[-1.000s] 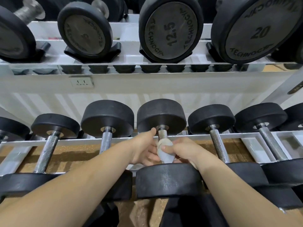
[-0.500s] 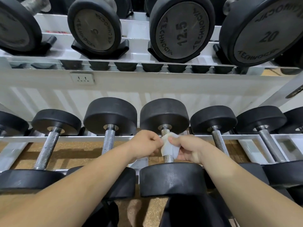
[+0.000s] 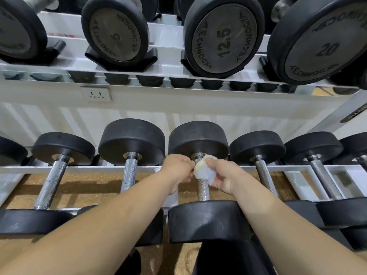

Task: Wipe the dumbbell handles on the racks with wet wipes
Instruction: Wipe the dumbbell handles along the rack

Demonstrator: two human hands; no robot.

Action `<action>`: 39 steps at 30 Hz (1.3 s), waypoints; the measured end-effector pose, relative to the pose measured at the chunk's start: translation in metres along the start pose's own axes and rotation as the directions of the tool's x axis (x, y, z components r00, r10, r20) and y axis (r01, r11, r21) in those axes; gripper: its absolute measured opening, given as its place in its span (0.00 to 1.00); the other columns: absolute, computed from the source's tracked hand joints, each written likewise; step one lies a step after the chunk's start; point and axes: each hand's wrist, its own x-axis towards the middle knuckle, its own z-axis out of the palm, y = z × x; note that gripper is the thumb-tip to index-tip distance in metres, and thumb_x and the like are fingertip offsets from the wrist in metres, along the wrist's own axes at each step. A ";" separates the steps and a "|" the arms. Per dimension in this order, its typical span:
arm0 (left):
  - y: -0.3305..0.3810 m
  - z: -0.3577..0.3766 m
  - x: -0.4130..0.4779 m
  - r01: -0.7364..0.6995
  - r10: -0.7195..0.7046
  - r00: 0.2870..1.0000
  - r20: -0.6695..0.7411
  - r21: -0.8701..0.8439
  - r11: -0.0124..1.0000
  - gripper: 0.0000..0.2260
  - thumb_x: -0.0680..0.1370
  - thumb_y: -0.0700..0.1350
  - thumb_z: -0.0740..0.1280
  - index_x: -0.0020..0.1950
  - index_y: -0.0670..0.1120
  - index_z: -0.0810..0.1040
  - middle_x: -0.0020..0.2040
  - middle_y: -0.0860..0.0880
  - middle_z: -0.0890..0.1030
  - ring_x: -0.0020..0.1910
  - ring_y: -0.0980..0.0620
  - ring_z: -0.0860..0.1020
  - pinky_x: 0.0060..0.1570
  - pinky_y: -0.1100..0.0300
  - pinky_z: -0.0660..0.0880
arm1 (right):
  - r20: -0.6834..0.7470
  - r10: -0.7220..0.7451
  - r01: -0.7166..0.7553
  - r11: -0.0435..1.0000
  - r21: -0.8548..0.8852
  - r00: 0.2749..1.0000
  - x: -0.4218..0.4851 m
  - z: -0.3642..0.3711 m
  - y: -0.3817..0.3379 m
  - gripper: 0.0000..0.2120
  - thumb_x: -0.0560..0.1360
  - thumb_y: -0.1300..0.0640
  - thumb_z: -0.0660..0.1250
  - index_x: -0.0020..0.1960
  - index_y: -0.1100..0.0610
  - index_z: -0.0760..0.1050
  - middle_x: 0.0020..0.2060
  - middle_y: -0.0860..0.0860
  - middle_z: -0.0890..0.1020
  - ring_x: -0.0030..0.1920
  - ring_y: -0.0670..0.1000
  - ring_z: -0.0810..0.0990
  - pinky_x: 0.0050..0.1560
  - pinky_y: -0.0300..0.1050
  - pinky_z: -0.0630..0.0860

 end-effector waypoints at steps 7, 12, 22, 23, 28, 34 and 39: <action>0.002 -0.023 -0.003 -0.154 0.110 0.983 0.145 0.337 0.929 0.06 0.77 0.40 0.67 0.45 0.38 0.81 0.36 0.44 0.80 0.37 0.49 0.74 0.38 0.57 0.71 | 0.296 0.137 -0.125 0.990 -0.059 0.945 -0.009 0.008 -0.007 0.14 0.83 0.51 0.58 0.57 0.60 0.76 0.42 0.59 0.84 0.39 0.59 0.82 0.45 0.52 0.76; -0.007 -0.035 0.005 -0.255 0.211 0.966 0.148 0.664 0.703 0.08 0.75 0.38 0.62 0.45 0.41 0.82 0.40 0.45 0.82 0.41 0.45 0.79 0.43 0.58 0.77 | 0.410 0.207 -0.117 0.965 -0.233 0.888 0.002 0.004 -0.012 0.18 0.78 0.51 0.72 0.63 0.59 0.79 0.48 0.56 0.84 0.45 0.54 0.83 0.48 0.54 0.80; -0.006 -0.034 0.003 -0.292 0.230 0.949 0.218 0.883 0.368 0.12 0.75 0.40 0.64 0.56 0.48 0.79 0.51 0.46 0.80 0.48 0.45 0.79 0.50 0.50 0.81 | 0.461 0.222 -0.185 0.975 -0.125 0.859 0.007 0.001 0.004 0.31 0.78 0.43 0.67 0.71 0.65 0.70 0.46 0.62 0.82 0.47 0.61 0.83 0.67 0.62 0.75; -0.007 -0.034 0.004 -0.293 0.227 0.949 0.219 0.878 0.379 0.13 0.75 0.40 0.64 0.58 0.48 0.79 0.52 0.46 0.81 0.49 0.45 0.79 0.51 0.49 0.81 | 0.473 0.233 -0.200 0.972 -0.120 0.850 0.006 -0.002 0.006 0.29 0.80 0.43 0.65 0.70 0.64 0.70 0.48 0.63 0.81 0.50 0.62 0.83 0.69 0.63 0.72; -0.007 -0.033 0.005 -0.299 0.223 0.950 0.219 0.845 0.443 0.17 0.75 0.38 0.62 0.64 0.47 0.77 0.59 0.44 0.81 0.56 0.42 0.79 0.57 0.48 0.79 | 0.516 0.314 -0.172 0.937 -0.304 0.797 -0.009 -0.030 0.021 0.15 0.84 0.54 0.61 0.61 0.64 0.77 0.52 0.59 0.84 0.55 0.55 0.84 0.68 0.53 0.75; -0.008 -0.031 0.004 -0.309 0.217 0.948 0.232 0.834 0.457 0.20 0.76 0.38 0.61 0.68 0.47 0.74 0.62 0.42 0.80 0.58 0.41 0.78 0.58 0.47 0.78 | 0.446 0.314 -0.127 0.907 -0.401 0.838 -0.004 -0.020 -0.002 0.23 0.86 0.45 0.55 0.66 0.62 0.75 0.57 0.62 0.84 0.61 0.60 0.80 0.69 0.60 0.72; -0.007 -0.029 0.003 -0.330 0.224 0.941 0.254 0.838 0.434 0.19 0.77 0.39 0.61 0.68 0.46 0.72 0.59 0.41 0.80 0.53 0.41 0.78 0.54 0.49 0.79 | 0.428 0.171 -0.137 0.985 -0.108 0.887 0.003 -0.009 0.006 0.25 0.87 0.45 0.50 0.68 0.64 0.69 0.48 0.66 0.83 0.46 0.63 0.83 0.58 0.62 0.78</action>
